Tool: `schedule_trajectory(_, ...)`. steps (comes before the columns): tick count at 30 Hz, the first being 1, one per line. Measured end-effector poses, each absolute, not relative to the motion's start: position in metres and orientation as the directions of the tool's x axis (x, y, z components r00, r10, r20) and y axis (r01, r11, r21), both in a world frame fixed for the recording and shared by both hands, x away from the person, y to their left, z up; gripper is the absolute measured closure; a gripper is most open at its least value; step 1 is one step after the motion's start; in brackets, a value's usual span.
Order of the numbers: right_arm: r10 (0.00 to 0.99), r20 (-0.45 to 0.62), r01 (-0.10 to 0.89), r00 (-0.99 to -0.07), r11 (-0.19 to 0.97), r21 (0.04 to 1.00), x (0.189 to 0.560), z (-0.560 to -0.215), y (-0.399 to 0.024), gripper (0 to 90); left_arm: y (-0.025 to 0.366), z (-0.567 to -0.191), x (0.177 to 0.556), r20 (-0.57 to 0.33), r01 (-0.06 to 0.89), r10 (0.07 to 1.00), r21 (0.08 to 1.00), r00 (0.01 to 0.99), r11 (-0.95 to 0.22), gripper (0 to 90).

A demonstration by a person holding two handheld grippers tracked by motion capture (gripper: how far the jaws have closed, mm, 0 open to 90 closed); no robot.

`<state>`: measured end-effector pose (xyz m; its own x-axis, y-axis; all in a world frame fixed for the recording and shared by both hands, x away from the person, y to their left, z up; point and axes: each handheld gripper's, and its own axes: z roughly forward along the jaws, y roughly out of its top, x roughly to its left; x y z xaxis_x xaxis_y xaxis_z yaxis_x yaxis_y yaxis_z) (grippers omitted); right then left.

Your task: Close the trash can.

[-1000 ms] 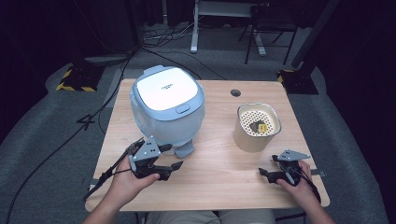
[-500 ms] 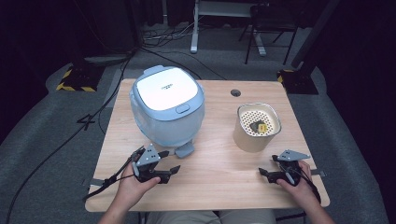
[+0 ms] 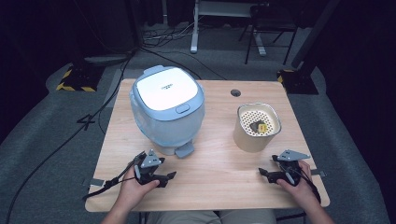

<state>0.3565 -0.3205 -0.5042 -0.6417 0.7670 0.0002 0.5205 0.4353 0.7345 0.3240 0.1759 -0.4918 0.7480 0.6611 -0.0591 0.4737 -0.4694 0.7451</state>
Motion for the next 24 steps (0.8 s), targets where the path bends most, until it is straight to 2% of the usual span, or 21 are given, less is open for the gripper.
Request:
schedule_trajectory(8,0.767,0.000,0.520,-0.642,0.435,0.735,0.357,-0.504,-0.320,15.0,0.173,-0.500,0.324,-0.001,0.476,0.670,0.704,0.743,-0.527,24.1)
schedule_trajectory(13,0.767,0.000,0.520,-0.642,0.435,0.735,0.357,-0.504,-0.320,15.0,0.172,-0.502,0.325,-0.016,0.500,0.674,0.684,0.738,-0.531,21.7)
schedule_trajectory(16,0.766,0.000,0.520,-0.643,0.436,0.734,0.357,-0.504,-0.321,15.0,0.173,-0.504,0.326,-0.018,0.497,0.675,0.691,0.738,-0.525,17.2)
schedule_trajectory(24,0.766,-0.002,0.519,-0.643,0.437,0.734,0.357,-0.504,-0.321,15.0,0.173,-0.504,0.328,-0.020,0.498,0.673,0.688,0.739,-0.527,15.4)
